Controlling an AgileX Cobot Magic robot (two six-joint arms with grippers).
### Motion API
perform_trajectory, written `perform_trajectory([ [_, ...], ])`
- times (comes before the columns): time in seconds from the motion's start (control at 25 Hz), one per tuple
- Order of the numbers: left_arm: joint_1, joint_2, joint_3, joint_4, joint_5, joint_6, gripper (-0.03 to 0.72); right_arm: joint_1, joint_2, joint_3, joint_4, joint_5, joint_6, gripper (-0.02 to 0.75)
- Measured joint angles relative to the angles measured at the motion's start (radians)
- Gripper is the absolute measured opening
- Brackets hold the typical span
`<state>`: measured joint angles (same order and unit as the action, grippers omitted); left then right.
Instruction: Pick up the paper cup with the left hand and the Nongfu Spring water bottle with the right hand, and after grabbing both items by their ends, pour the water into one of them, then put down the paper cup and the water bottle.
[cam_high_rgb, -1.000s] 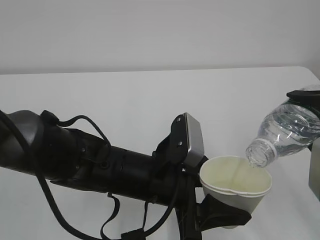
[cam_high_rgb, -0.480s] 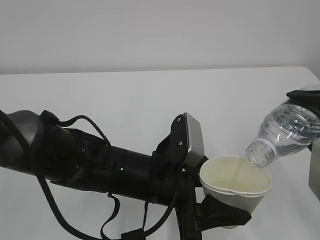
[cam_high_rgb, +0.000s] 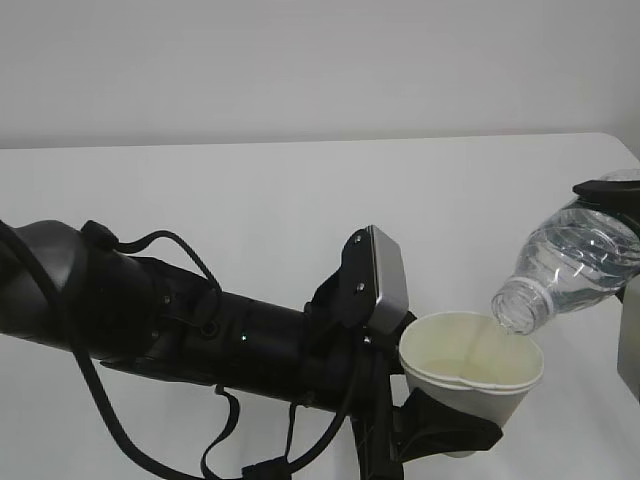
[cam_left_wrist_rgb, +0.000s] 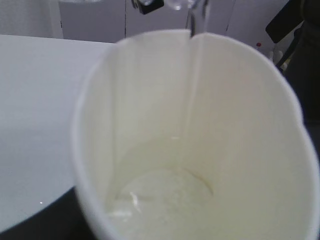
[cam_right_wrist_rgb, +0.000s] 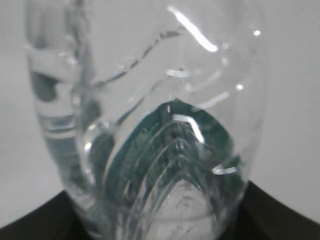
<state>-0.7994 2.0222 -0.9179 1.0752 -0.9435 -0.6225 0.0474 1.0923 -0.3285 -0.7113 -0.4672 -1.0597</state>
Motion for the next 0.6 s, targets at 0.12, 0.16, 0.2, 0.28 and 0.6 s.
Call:
perform_trajectory([
  [0.12,0.000,0.000,0.000,0.000,0.000,0.000,0.420,0.000,0.000,0.000,0.000,0.000,0.000,0.436],
  [0.16,0.000,0.000,0.000,-0.001,0.000,0.000,0.420,0.000,0.000,0.000,0.000,0.000,0.000,0.436],
  [0.2,0.000,0.000,0.000,-0.001,0.000,0.000,0.420,0.000,0.000,0.000,0.000,0.000,0.000,0.436],
  [0.28,0.000,0.000,0.000,-0.001,0.000,0.000,0.420,0.000,0.000,0.000,0.000,0.000,-0.002,0.435],
  [0.6,0.000,0.000,0.000,-0.003,0.000,0.000,0.420,0.000,0.000,0.000,0.000,0.000,-0.004,0.435],
])
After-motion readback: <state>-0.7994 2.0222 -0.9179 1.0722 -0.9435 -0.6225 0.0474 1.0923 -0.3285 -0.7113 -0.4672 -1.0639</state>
